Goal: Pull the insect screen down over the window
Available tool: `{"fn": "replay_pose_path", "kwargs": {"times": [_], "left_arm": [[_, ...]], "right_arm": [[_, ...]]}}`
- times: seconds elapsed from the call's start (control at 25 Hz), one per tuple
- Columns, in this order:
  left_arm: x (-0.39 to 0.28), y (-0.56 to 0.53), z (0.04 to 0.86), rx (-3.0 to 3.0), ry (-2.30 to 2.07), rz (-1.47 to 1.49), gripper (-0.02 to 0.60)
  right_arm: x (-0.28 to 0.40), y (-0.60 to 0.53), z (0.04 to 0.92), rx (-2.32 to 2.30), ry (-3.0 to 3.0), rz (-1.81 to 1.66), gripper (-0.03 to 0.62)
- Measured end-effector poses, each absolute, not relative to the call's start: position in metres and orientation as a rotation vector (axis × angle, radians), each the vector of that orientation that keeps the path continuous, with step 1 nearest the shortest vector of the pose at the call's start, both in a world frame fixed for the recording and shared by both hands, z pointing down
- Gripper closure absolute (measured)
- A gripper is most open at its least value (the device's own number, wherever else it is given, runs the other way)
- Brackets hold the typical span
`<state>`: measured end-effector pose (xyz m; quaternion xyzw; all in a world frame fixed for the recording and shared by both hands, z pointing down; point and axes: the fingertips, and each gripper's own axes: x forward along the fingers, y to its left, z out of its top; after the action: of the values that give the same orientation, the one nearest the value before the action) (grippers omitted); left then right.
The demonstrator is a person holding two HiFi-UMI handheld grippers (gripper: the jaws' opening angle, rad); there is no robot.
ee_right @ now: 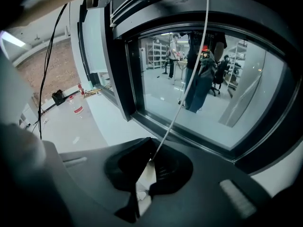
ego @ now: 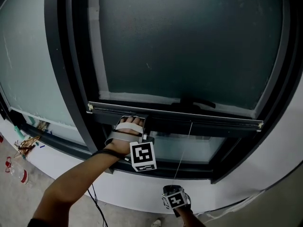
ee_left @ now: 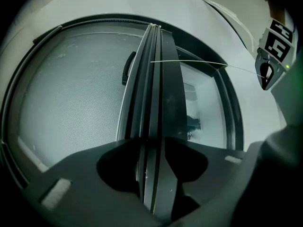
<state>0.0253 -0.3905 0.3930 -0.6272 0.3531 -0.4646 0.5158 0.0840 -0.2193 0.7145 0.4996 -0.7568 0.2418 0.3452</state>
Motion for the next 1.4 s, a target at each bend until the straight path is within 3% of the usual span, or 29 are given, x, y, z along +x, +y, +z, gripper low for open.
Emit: {"fn": "replay_pose_path", "kwargs": {"times": [0.48,0.72,0.92,1.16,1.4], "left_arm": [[0.027,-0.398,0.393,-1.511,0.883,-1.060,0.431],[0.032,-0.392,0.394,-1.599,0.870,-1.027,0.433],[0.029,-0.393,0.396,-1.568,0.873,-1.024,0.436],[0.028,-0.397,0.394,-1.547,0.884,-1.031,0.440],[0.031,-0.404,0.392,-1.504,0.898,-1.032,0.440]], "right_arm": [[0.088,-0.233,0.712,1.187,-1.917,0.457,0.586],[0.102,-0.214,0.711,1.143,-1.898,0.425,0.423],[0.175,-0.226,0.602,1.427,-1.957,0.230,0.364],[0.267,-0.278,0.409,1.540,-1.631,-0.530,0.364],[0.320,-0.314,0.386,1.355,-1.316,-0.706,0.358]]}}
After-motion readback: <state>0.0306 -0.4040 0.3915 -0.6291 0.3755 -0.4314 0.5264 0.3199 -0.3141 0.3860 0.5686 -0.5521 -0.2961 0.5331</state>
